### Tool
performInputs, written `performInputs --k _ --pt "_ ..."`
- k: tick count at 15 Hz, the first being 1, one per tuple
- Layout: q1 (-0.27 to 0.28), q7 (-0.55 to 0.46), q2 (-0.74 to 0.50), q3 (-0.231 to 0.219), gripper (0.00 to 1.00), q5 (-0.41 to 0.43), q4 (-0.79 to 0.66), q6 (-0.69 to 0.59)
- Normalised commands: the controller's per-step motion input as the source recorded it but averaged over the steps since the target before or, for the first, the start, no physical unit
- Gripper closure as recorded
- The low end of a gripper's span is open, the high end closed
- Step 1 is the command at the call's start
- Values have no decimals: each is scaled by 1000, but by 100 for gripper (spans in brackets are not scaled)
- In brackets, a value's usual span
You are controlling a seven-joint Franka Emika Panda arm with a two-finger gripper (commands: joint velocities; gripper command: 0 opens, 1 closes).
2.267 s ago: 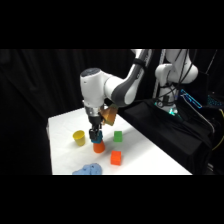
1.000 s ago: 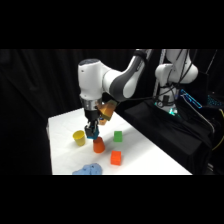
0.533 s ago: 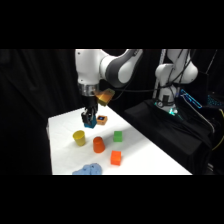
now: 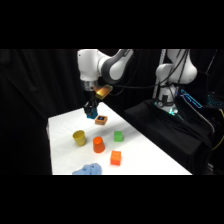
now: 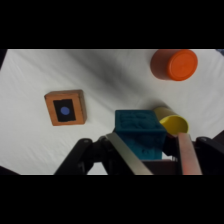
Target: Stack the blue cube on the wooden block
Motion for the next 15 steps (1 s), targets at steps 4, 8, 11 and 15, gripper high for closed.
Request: performInputs --k 4,8,11,15 --pt "-135 -328 -274 -57 74 44 -303 84" --pt "-118 -369 -267 -60 74 34 -326 130" --pt "-92 -315 -208 -58 74 37 -303 203" --pt "-48 -215 -56 -34 74 64 -227 367"
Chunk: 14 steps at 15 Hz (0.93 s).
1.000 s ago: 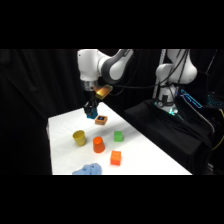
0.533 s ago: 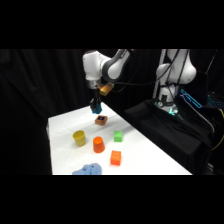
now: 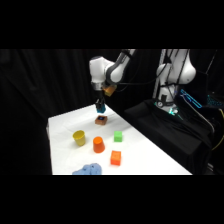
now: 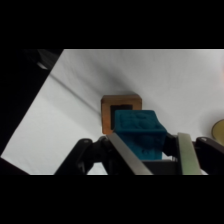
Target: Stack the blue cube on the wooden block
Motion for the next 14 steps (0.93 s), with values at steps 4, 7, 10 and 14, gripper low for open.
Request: performInputs --k 4,7,10,14 --pt "-3 -120 68 -58 74 45 -136 425" --pt "24 -123 106 -69 74 98 -67 342" --pt "27 -172 147 -47 74 196 -7 316" --pt "19 -224 158 -31 74 255 37 268"
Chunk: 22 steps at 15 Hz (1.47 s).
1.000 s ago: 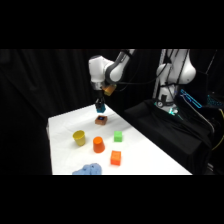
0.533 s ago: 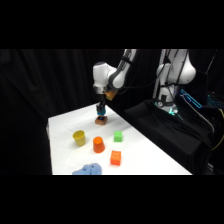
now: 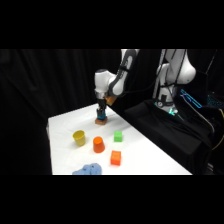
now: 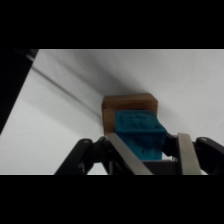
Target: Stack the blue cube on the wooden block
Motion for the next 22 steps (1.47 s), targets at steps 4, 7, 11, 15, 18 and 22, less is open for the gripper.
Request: performInputs --k 4,7,11,15,18,22 --pt "8 -255 126 -28 74 232 48 212" --pt "25 -224 52 -36 24 193 21 208" --pt "95 -179 -109 -110 0 99 -51 139" --pt "130 -161 -269 -144 0 0 -106 -24" --pt "106 -124 -407 -110 0 -38 -125 -237" --pt "64 -54 -464 -77 0 -145 -69 -441"
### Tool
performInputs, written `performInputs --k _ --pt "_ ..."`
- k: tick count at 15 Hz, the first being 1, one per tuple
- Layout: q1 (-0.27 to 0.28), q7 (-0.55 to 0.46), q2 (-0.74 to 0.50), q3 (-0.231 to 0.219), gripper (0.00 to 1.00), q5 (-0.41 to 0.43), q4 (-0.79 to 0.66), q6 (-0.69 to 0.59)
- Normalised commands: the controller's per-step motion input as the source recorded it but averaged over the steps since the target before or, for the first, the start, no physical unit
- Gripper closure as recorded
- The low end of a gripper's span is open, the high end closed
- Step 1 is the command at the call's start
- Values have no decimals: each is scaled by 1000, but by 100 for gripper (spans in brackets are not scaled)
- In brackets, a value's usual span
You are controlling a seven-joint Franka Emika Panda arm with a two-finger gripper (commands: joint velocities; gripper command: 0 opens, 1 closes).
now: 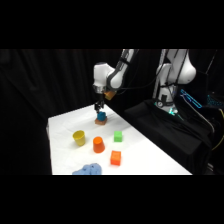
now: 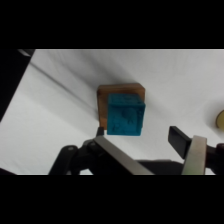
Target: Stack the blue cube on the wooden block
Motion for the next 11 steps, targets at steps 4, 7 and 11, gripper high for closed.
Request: performInputs --k 4,7,11 --pt "-29 -26 -338 11 0 -188 56 -453" --pt "-91 -31 -239 73 0 -122 123 -382" --pt "-100 16 -150 97 0 -112 167 -378"
